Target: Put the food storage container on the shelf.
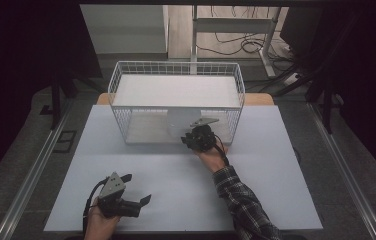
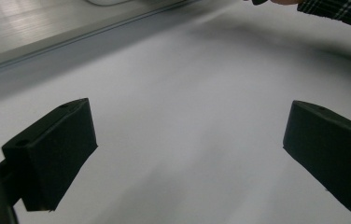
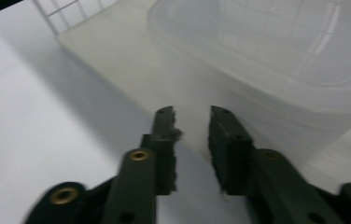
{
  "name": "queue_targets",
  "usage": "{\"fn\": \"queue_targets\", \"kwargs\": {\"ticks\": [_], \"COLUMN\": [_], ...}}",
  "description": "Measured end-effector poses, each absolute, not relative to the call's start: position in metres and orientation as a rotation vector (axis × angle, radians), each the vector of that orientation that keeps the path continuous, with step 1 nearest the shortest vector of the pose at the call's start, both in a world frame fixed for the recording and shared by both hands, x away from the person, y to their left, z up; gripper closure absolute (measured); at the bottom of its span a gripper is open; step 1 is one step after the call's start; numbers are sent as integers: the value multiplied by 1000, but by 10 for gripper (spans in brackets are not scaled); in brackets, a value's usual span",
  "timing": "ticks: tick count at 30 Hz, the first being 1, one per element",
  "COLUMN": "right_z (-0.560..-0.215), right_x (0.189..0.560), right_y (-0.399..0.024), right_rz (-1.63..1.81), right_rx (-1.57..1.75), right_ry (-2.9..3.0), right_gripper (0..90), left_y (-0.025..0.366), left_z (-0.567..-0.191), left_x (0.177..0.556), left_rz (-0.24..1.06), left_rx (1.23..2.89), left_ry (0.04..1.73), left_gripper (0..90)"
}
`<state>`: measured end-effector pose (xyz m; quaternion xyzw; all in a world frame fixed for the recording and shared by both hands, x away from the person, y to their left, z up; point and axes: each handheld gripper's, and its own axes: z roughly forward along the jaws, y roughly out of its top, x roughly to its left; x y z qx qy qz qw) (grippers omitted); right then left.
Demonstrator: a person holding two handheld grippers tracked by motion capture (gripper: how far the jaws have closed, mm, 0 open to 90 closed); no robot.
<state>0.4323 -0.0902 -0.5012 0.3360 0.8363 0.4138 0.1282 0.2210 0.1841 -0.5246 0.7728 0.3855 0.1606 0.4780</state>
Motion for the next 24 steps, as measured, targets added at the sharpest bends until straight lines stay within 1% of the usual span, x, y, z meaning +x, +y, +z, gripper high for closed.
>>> {"fn": "queue_targets", "kwargs": {"ticks": [5, 16, 24], "right_z": [-498, -485, -478], "right_x": [424, 403, 388], "right_y": [-94, -107, -118], "right_rz": [1172, 1190, 1215], "right_rx": [945, 929, 900], "right_ry": [2437, 2467, 2468], "right_gripper": [569, 364, 262], "left_y": [186, 185, 184], "left_z": [-524, -525, -525], "left_x": [222, 222, 222], "left_rz": [365, 350, 367], "left_rx": [1872, 1874, 1886], "left_ry": [949, 946, 937], "left_gripper": [21, 19, 17]}}
